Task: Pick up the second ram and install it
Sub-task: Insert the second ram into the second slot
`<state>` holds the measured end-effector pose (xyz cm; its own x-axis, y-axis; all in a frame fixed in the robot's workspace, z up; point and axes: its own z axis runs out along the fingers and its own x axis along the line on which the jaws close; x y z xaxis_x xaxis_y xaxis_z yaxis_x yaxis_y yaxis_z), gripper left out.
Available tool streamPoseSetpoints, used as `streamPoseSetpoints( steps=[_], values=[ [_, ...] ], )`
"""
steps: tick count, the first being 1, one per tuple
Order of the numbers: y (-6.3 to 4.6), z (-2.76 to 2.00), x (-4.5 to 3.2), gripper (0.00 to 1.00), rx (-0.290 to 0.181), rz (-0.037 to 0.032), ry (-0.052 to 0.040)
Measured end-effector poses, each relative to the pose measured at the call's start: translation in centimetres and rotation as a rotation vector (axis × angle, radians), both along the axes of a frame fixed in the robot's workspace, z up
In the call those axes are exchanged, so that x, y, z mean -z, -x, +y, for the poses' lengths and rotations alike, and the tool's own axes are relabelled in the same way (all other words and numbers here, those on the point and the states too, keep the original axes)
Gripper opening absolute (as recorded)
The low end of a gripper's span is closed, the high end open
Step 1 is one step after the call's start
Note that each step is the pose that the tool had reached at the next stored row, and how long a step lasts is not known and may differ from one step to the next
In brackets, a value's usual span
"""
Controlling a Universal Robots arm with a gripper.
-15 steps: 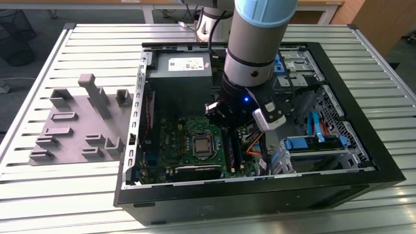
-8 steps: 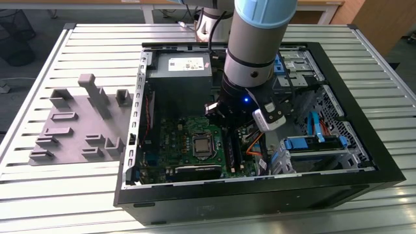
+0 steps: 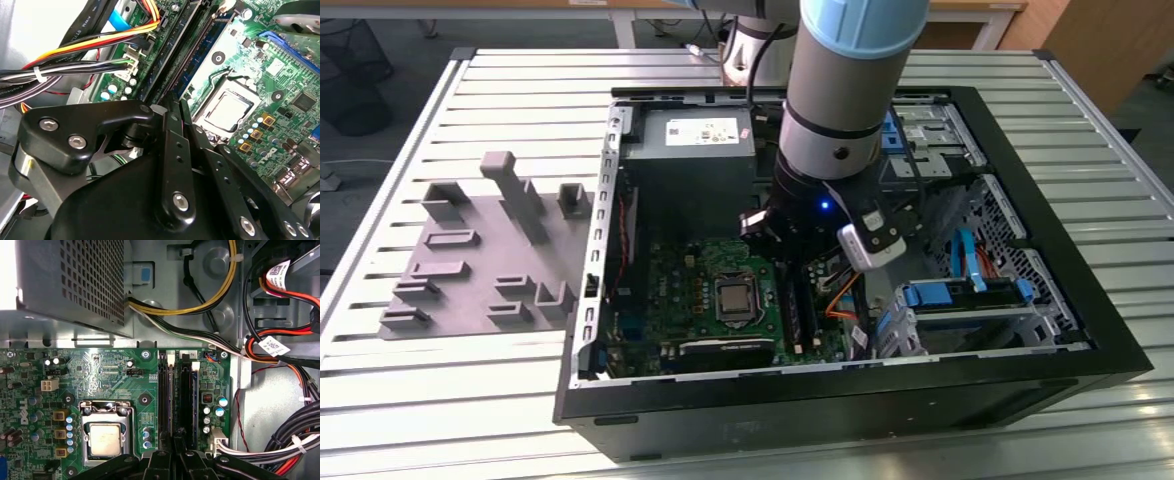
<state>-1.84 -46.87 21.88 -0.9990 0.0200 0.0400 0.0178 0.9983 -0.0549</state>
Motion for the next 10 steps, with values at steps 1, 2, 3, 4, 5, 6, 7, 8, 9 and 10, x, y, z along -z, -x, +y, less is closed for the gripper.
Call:
streamPoseSetpoints(
  steps=[1,2,3,4,5,6,7,8,9,10],
  values=[
    [0.01,-0.01,0.00,0.13,0.000,0.0000,0.0000],
    [0.01,-0.02,0.00,0.13,0.000,0.0000,0.0001],
    [0.02,-0.03,0.00,0.13,0.000,0.0000,0.0000],
    [0.01,-0.03,0.00,0.13,0.000,0.0000,0.0000],
    [0.01,-0.08,0.00,0.13,0.000,0.0001,0.0002],
    [0.01,-0.09,0.00,0.13,-0.001,0.0001,0.0001],
    [0.01,-0.10,0.00,0.13,-0.002,0.0000,0.0001],
    [0.00,-0.10,0.00,0.13,-0.002,0.0000,0.0001],
    [0.00,-0.10,0.00,0.13,-0.003,0.0000,0.0001],
    [0.01,-0.11,0.02,0.13,-0.003,0.0000,0.0001]
  ],
)
